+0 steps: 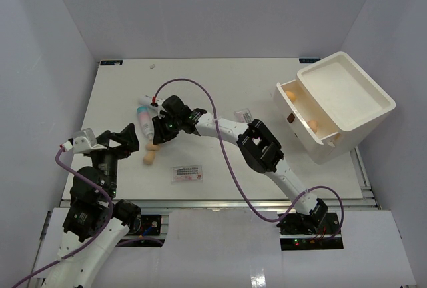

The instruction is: Organize the makeup

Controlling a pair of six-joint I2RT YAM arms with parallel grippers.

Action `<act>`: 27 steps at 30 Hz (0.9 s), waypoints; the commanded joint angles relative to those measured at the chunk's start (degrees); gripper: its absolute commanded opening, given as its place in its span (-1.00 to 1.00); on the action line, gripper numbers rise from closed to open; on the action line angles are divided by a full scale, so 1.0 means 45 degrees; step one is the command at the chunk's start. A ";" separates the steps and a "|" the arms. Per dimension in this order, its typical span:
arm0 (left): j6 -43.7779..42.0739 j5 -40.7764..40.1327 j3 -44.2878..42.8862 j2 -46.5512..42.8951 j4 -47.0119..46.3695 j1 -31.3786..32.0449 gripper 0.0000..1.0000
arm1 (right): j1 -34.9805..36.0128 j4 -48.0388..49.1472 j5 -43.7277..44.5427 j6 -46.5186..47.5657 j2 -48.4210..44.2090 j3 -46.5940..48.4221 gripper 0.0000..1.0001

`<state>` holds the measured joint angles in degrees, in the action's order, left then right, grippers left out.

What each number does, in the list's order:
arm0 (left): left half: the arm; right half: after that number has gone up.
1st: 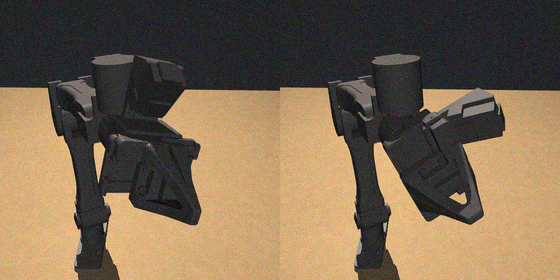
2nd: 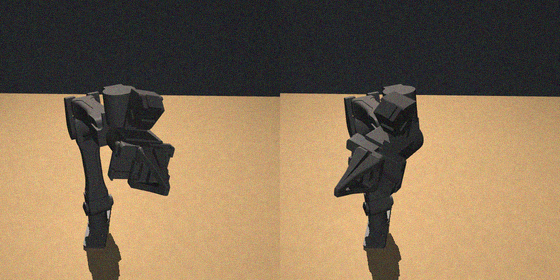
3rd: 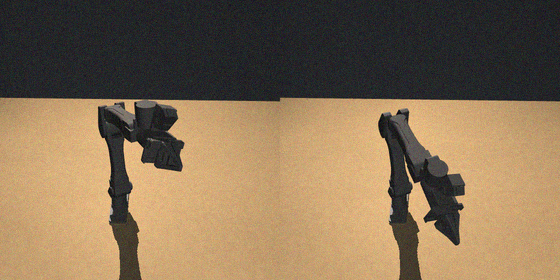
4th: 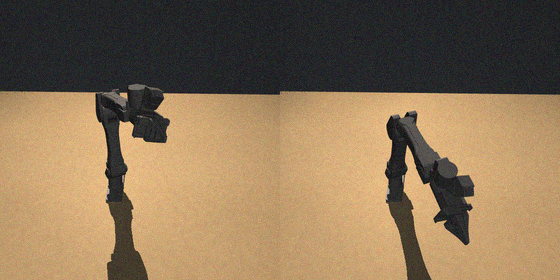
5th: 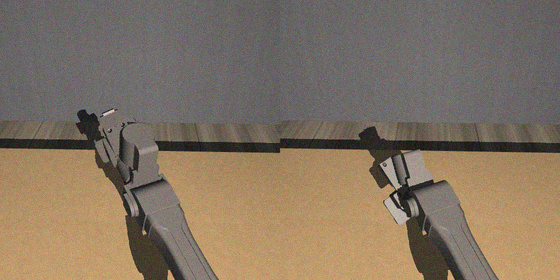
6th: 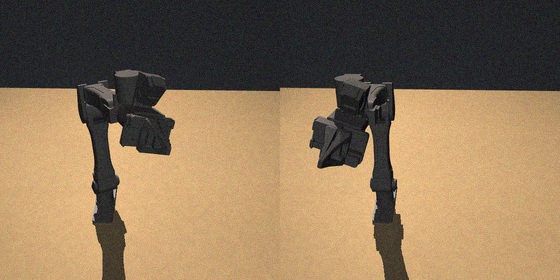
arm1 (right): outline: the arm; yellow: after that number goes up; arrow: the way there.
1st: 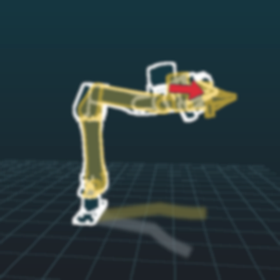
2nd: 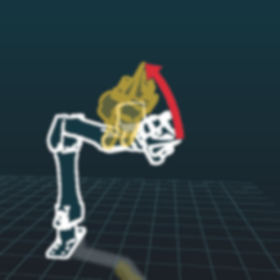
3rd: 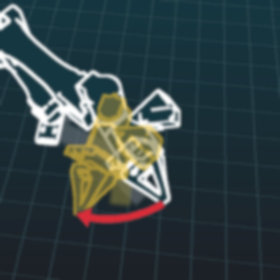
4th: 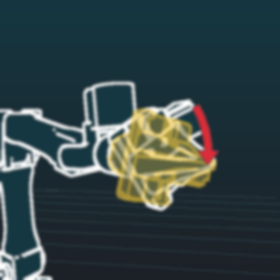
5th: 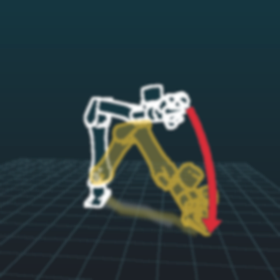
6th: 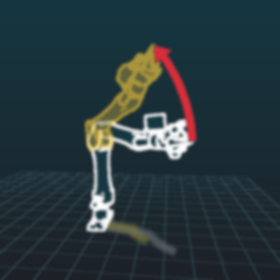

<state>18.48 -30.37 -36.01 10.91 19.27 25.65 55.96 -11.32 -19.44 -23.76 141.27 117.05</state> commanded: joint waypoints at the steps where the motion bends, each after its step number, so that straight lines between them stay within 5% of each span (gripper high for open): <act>1: -0.0095 0.0206 0.0072 0.0231 -0.0016 -0.0016 0.92 | 0.0044 0.0613 -0.0360 -0.0144 0.0103 -0.0218 -0.47; 10: -0.0103 0.0246 0.0072 0.0252 -0.0024 -0.0016 0.92 | -0.0296 0.0797 -0.1077 -0.0150 -0.0093 0.0412 -0.84; 19: -0.0110 0.0392 0.0080 0.0328 -0.0031 -0.0016 0.92 | -0.0822 0.1006 -0.2506 -0.0163 -0.1069 0.0658 -0.85; 27: -0.0142 0.0813 0.0072 0.0446 -0.0093 -0.0016 0.92 | -0.1648 -0.0048 -0.3060 0.3505 -0.3963 -0.0645 -0.85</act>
<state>18.44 -28.60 -36.00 11.97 19.27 25.65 50.57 -10.32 -31.39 -19.47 135.53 116.25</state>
